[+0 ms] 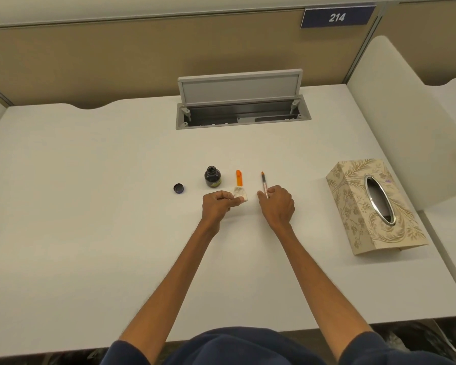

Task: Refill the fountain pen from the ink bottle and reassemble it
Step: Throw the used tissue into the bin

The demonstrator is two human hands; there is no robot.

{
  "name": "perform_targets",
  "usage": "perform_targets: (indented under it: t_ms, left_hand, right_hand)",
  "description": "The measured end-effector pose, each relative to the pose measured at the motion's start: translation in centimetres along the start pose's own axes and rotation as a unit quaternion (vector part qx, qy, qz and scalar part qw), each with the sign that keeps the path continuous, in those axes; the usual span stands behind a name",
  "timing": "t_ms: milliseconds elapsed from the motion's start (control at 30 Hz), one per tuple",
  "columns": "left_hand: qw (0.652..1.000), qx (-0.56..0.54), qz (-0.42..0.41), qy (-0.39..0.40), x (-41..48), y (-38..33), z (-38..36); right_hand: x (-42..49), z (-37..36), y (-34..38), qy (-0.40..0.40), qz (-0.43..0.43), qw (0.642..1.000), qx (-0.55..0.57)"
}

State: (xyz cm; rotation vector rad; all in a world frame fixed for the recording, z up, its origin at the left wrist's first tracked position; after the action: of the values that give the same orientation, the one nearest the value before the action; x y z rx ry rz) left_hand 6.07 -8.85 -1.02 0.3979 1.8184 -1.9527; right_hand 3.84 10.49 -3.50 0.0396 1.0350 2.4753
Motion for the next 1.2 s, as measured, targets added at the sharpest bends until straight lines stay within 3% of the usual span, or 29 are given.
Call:
perform_targets:
  t_ms: [300, 400, 533, 700, 867, 1200]
  left_hand:
    - [1.000, -0.019, 0.002, -0.012, -0.7, -0.2, 0.9]
    - [0.999, -0.040, 0.005, -0.023, -1.2, -0.2, 1.4]
    - [0.998, -0.053, -0.016, -0.015, -1.7, -0.2, 2.0]
    - [0.996, -0.082, -0.028, 0.010, -2.7, 0.3, 3.8]
    - [0.995, -0.074, -0.032, 0.055, -4.9, 1.2, 6.4]
    - [0.993, -0.114, -0.024, -0.015, -10.9, 4.0, 16.0]
  right_hand:
    - [-0.3, 1.6, -0.6, -0.029, 0.041, 0.999, -0.012]
    - [-1.0, 2.6, 0.5, -0.045, 0.085, 0.994, 0.054]
    - [-2.9, 1.8, 3.6, 0.117, 0.129, 0.962, 0.210]
    - [-6.3, -0.4, 6.2, 0.272, 0.199, 0.910, 0.242]
    - [-8.5, -1.6, 8.2, 0.288, 0.249, 0.881, 0.281]
    - [-17.0, -6.3, 14.8, 0.371, 0.373, 0.810, 0.258]
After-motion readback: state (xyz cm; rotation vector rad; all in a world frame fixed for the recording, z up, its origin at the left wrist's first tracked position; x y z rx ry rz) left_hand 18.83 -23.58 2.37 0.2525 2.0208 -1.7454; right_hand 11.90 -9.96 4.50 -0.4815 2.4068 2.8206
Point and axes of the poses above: each hand's wrist, its own x-axis towards the middle knuckle, its own z-axis out of the back of the hand, y = z × x, the point moved 6 cm from there along x, towards the middle knuckle, and after that the axes turned 5 degrees about x, right-handed, at the moved point
